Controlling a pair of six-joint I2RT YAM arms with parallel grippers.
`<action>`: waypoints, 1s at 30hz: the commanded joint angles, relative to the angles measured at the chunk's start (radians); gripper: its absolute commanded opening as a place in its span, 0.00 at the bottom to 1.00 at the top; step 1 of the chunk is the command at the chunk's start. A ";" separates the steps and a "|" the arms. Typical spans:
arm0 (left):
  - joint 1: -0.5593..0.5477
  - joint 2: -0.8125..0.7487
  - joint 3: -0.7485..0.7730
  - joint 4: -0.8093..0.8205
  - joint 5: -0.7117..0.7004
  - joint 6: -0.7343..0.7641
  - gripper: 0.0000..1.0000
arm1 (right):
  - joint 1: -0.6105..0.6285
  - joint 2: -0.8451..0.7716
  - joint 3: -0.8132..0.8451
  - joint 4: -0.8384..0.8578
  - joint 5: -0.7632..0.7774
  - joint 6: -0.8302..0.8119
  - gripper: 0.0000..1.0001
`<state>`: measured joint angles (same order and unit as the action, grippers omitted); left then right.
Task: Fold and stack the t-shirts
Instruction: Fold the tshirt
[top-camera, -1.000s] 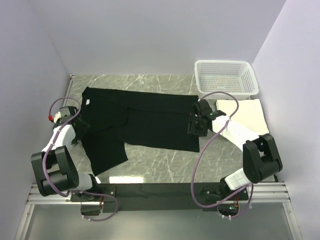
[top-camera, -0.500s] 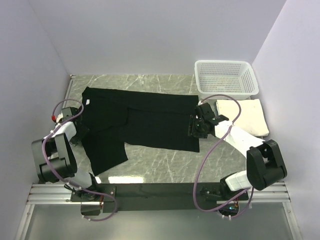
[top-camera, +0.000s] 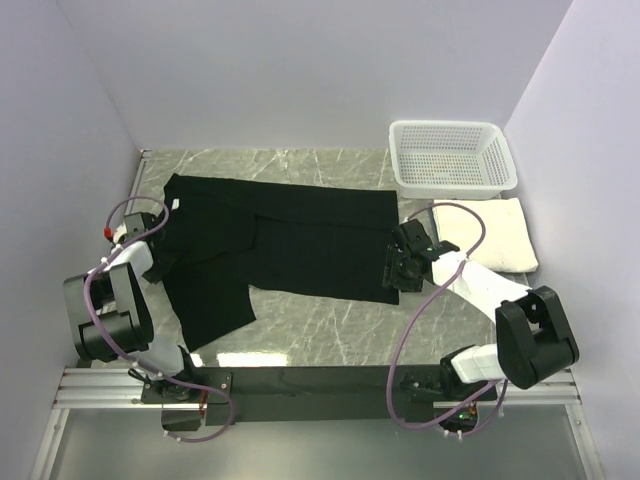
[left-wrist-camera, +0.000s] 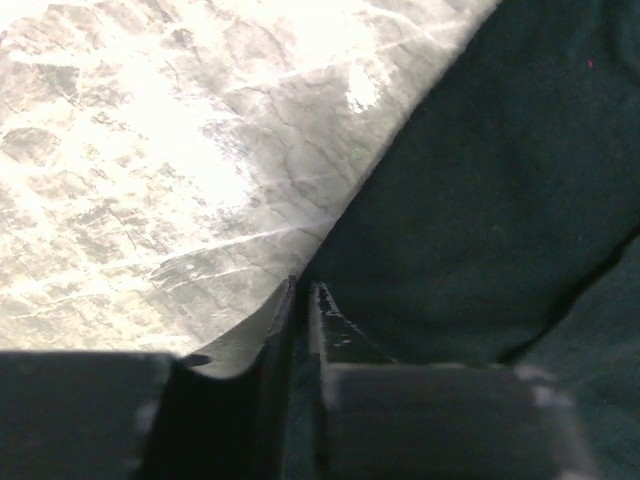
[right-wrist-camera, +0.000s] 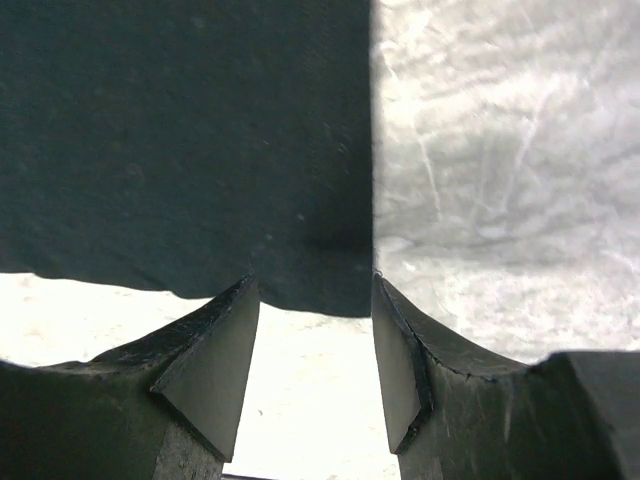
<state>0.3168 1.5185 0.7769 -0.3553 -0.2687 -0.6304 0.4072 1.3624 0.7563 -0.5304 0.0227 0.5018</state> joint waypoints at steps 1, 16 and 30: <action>-0.021 0.006 0.013 -0.017 -0.004 0.014 0.13 | 0.007 -0.058 -0.018 -0.035 0.049 0.038 0.56; -0.056 -0.089 0.024 -0.083 -0.063 -0.014 0.01 | 0.013 -0.060 -0.089 -0.008 0.006 0.113 0.54; -0.055 -0.123 0.042 -0.123 -0.067 -0.063 0.01 | 0.042 0.041 -0.091 0.024 0.075 0.138 0.45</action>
<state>0.2646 1.4334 0.7830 -0.4484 -0.3126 -0.6739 0.4335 1.3693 0.6712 -0.5335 0.0570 0.6231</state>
